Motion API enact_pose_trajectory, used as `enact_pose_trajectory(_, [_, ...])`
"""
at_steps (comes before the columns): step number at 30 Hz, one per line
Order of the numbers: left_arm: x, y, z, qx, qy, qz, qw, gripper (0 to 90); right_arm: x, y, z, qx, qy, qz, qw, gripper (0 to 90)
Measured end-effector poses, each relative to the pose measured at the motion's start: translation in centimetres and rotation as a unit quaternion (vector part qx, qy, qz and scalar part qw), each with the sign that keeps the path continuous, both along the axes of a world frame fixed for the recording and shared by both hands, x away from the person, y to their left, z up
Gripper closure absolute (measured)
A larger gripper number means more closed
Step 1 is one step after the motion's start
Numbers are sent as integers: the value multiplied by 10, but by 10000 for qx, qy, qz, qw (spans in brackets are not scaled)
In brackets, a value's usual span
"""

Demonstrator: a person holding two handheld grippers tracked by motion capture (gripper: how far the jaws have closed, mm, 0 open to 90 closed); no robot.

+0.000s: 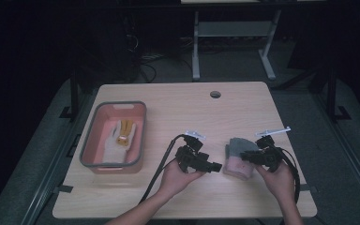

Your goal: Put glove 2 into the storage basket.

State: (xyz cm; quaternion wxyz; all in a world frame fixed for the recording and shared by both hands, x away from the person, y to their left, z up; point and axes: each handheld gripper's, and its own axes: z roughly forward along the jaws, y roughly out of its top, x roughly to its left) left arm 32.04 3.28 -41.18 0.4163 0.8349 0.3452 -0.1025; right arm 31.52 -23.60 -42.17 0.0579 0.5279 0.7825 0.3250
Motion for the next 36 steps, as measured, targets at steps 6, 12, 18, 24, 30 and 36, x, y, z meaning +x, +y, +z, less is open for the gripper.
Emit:
enact_pose_trajectory(6, [1,0,0,-5,-4,14,10000,273,3,-1,-9,-19,46,-92,9999,669])
enact_pose_trajectory(12, [1,-1,-1,5,4,15,10000,273,-3,-4,-3,52,-79,-57,9999,663])
enact_pose_trajectory(18, [0,-6,-4,-38,35,-31,10000,290,-6,1,-9,-34,86,75,9999,700])
enact_pose_trajectory(24, [2,-15,-10,-74,190,-42,9998,306,-6,-6,-13,138,89,-28,9999,607])
enact_pose_trajectory(30, [8,-22,-17,-116,347,30,9993,312,-11,-16,-10,331,40,-181,9993,535])
enact_pose_trajectory(36, [16,-29,-26,-186,517,130,9984,319,-12,-23,-11,454,82,-261,9986,498])
